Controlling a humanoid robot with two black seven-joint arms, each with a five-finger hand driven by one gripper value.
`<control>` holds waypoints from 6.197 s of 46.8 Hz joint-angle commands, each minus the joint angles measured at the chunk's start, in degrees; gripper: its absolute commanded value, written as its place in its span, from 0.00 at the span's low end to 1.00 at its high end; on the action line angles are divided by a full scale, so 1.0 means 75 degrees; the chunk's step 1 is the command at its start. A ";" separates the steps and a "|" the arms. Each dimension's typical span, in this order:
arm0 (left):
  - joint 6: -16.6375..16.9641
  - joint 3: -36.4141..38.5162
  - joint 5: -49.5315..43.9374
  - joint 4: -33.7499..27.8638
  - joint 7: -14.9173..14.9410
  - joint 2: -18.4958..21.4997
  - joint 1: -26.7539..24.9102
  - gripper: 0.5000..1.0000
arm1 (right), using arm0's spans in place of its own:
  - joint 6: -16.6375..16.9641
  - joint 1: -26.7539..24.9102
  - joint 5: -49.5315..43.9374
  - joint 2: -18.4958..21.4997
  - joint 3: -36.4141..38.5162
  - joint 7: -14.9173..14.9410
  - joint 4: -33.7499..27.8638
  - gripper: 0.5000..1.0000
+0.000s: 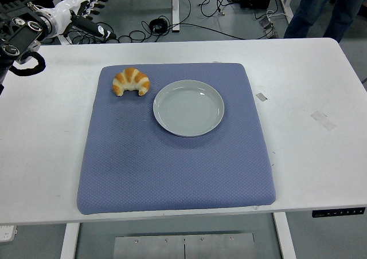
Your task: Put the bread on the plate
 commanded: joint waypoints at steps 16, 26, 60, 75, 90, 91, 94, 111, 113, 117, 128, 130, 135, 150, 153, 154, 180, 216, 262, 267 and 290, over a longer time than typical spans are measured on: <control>-0.0011 0.1733 0.0914 -0.0012 0.0000 -0.0485 -0.0235 0.95 | -0.0001 0.0000 0.0000 0.0000 0.0000 0.0000 0.0000 1.00; -0.0034 0.1945 0.1464 -0.0631 0.0000 -0.0486 -0.0305 0.95 | -0.0001 0.0000 0.0000 0.0000 0.0000 0.0000 0.0000 1.00; 0.0000 0.2531 0.2578 -0.2157 0.0000 0.0089 -0.0469 0.95 | -0.0001 0.0000 0.0000 0.0000 0.0000 0.0000 0.0000 1.00; 0.0282 0.2496 0.2555 -0.2157 0.0000 0.0030 -0.0352 0.95 | -0.0001 0.0000 0.0000 0.0000 0.0000 0.0000 0.0000 1.00; 0.0844 0.2473 0.2531 -0.2028 0.0000 -0.0193 0.0011 0.95 | -0.0001 0.0000 0.0000 0.0000 0.0000 0.0000 0.0000 1.00; 0.0891 0.2473 0.2531 -0.1993 0.0000 -0.0216 0.0046 0.95 | -0.0001 0.0000 0.0000 0.0000 0.0000 0.0000 0.0000 1.00; 0.0950 0.2438 0.2485 -0.1829 0.0000 -0.0333 0.0105 0.95 | -0.0001 0.0000 0.0000 0.0000 0.0000 0.0000 0.0000 1.00; 0.1337 0.2250 0.2379 -0.1629 0.0000 -0.0521 0.0421 0.54 | -0.0001 0.0000 0.0000 0.0000 0.0000 0.0000 0.0000 1.00; 0.1337 0.2238 0.2297 -0.1629 0.0000 -0.0509 0.0433 0.40 | -0.0001 0.0000 0.0000 0.0000 0.0000 0.0000 0.0000 1.00; 0.1337 0.2238 0.2215 -0.1629 0.0000 -0.0509 0.0433 0.29 | -0.0001 0.0000 0.0000 0.0000 0.0000 0.0000 0.0000 1.00; 0.1325 0.2238 0.2203 -0.1629 0.0000 -0.0497 0.0433 0.00 | -0.0001 0.0000 0.0000 0.0000 0.0000 0.0000 0.0000 1.00; 0.1325 0.2238 0.2203 -0.1629 0.0000 -0.0486 0.0433 0.00 | -0.0001 0.0000 0.0000 0.0000 0.0000 0.0000 0.0000 1.00; 0.1325 0.2227 0.2086 -0.1629 0.0059 -0.0439 0.0387 0.00 | -0.0001 0.0000 0.0000 0.0000 0.0000 0.0000 0.0000 1.00; 0.1301 0.1699 0.0469 -0.1313 0.0984 -0.0462 -0.0270 0.00 | -0.0001 0.0000 0.0000 0.0000 0.0000 0.0000 0.0000 1.00; 0.1301 0.1676 0.0446 -0.1336 0.1172 -0.0509 -0.0282 0.00 | -0.0001 0.0000 0.0000 0.0000 0.0000 0.0000 0.0000 1.00; 0.1301 0.1664 0.0445 -0.1359 0.1207 -0.0521 -0.0282 0.00 | -0.0001 0.0000 0.0000 0.0000 0.0000 0.0000 0.0000 1.00; 0.1360 0.1664 0.1148 -0.3831 0.1828 -0.0450 -0.1078 0.00 | -0.0001 0.0000 0.0000 0.0000 0.0000 0.0000 0.0000 1.00; 0.1653 0.1687 0.1617 -0.4489 0.2051 -0.0943 -0.0657 0.00 | -0.0001 0.0000 0.0000 0.0000 0.0000 0.0000 0.0000 1.00; 0.1829 0.1652 0.1711 -0.4418 0.2028 -0.1095 -0.0399 0.00 | -0.0001 0.0000 0.0000 0.0000 0.0000 0.0000 0.0000 1.00; 0.1829 0.1652 0.1711 -0.4418 0.2028 -0.1095 -0.0399 0.00 | -0.0001 0.0000 0.0000 0.0000 0.0000 0.0000 0.0000 1.00; 0.1876 0.1512 0.1582 -0.4418 0.1993 -0.1095 -0.0375 0.42 | -0.0001 0.0000 0.0000 0.0000 0.0000 0.0000 0.0000 1.00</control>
